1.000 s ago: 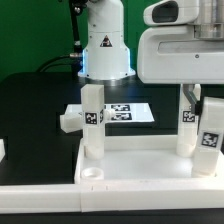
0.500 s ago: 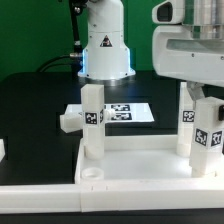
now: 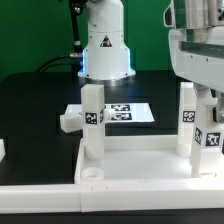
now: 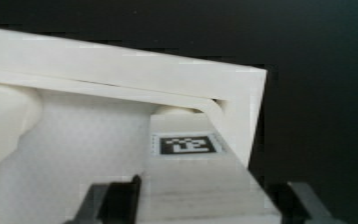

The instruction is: Assemble desk

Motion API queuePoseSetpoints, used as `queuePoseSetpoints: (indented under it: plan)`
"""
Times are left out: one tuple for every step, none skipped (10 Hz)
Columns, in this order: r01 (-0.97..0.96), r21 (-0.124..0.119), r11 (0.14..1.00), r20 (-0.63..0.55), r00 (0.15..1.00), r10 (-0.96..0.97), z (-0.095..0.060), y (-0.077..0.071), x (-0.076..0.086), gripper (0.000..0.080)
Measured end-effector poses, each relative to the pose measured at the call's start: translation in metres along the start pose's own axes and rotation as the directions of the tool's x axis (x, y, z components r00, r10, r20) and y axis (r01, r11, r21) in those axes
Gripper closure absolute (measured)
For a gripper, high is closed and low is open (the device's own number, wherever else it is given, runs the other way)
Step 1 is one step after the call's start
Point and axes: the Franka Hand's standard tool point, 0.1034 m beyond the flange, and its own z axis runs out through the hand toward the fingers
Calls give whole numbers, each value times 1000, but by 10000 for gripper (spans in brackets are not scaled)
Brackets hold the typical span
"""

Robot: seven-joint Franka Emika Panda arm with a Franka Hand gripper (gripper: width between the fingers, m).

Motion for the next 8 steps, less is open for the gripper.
queuePoseSetpoints:
  plan:
    - [0,0,1000,0,1000,0,0,0,0,419]
    - [0,0,1000,0,1000,0,0,0,0,253]
    - [0,0,1000,0,1000,0,0,0,0,253]
    - [0,0,1000,0,1000,0,0,0,0,173]
    - [0,0,1000,0,1000,0,0,0,0,173]
    - [0,0,1000,0,1000,0,0,0,0,153]
    - [0,0,1000,0,1000,0,0,0,0,151]
    - [0,0,1000,0,1000,0,0,0,0,151]
